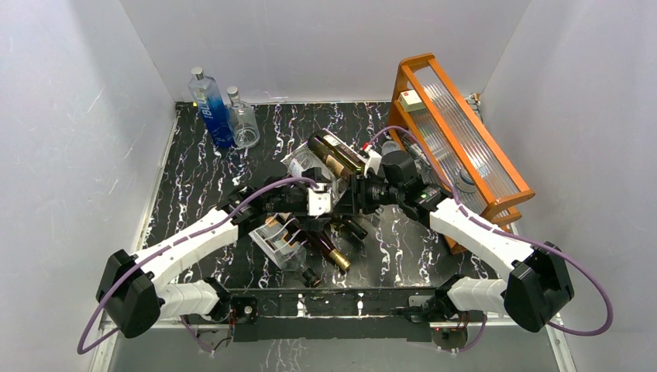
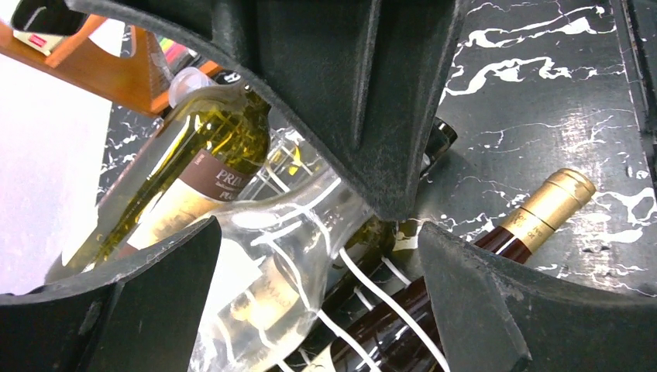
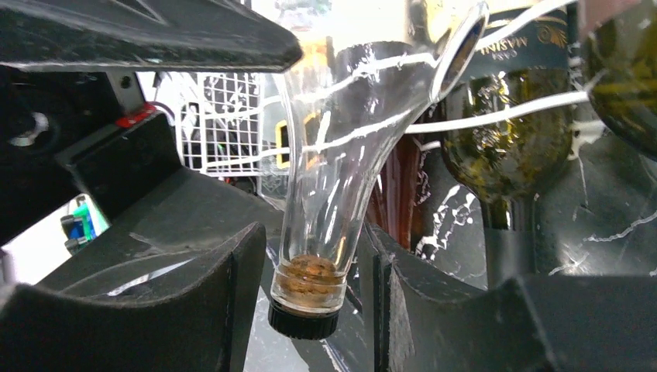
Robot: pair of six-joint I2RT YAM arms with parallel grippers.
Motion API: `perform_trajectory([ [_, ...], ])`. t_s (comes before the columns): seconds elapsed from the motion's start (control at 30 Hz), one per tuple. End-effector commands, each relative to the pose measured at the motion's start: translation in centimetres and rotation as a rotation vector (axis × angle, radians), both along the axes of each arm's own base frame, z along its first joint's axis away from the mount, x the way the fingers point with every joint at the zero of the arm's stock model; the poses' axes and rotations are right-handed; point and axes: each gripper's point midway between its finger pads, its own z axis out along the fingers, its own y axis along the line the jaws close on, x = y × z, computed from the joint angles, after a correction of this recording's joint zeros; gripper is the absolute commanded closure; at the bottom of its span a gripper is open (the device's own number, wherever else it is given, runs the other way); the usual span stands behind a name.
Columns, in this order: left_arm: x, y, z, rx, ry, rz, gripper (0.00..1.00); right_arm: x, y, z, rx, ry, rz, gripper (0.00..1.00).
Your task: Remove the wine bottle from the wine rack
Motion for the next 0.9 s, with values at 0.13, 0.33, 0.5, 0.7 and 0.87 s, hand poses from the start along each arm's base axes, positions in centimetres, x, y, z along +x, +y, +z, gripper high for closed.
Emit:
perform_trajectory([
  [0.13, -0.5, -1.7, 1.3, -0.060, -0.092, -0.098, 0.02, 0.4, 2.1, 5.9, 0.211, -0.119, 0.070, 0.42],
  [0.33, -0.8, -2.2, 1.2, -0.081, -0.082, -0.107, 0.07, -0.1, 2.8, 7.4, 0.289, -0.122, 0.105, 0.41],
  [0.5, -0.6, -1.9, 0.9, -0.095, -0.097, -0.078, 0.19, 0.4, 3.0, 7.9, 0.307, -0.140, 0.088, 0.37],
  [0.7, -0.1, -1.1, 1.7, -0.144, -0.120, 0.001, 0.50, 0.1, 3.1, 7.9, 0.309, -0.117, 0.104, 0.35],
  [0.87, -0.3, -0.1, 2.2, -0.158, -0.119, 0.046, 0.62, 0.8, 2.0, 9.2, 0.275, -0.166, 0.022, 0.32],
])
